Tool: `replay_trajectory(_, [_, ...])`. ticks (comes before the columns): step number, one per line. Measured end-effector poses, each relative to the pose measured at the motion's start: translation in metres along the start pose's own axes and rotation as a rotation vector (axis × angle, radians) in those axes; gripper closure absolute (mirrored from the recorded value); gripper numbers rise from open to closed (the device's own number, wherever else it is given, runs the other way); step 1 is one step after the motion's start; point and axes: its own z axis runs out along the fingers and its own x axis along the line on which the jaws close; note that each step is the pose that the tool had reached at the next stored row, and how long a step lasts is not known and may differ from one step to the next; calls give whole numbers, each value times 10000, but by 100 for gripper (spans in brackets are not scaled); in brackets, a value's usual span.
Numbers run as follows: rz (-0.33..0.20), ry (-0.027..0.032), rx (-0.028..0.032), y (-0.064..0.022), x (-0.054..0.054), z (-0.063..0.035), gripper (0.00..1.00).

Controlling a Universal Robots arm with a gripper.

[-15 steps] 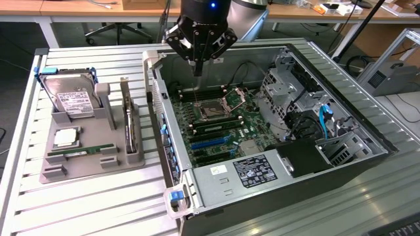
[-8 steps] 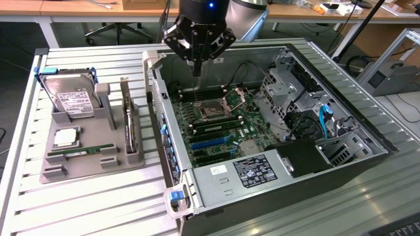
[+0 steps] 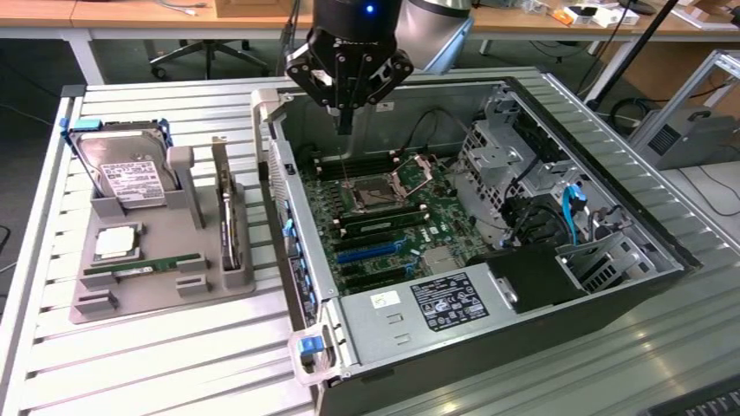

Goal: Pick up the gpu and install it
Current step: 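Reach for the gpu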

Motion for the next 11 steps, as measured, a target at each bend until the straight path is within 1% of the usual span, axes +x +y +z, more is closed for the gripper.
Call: replay_trajectory(11, [0, 1, 0, -2, 20, -1, 89])
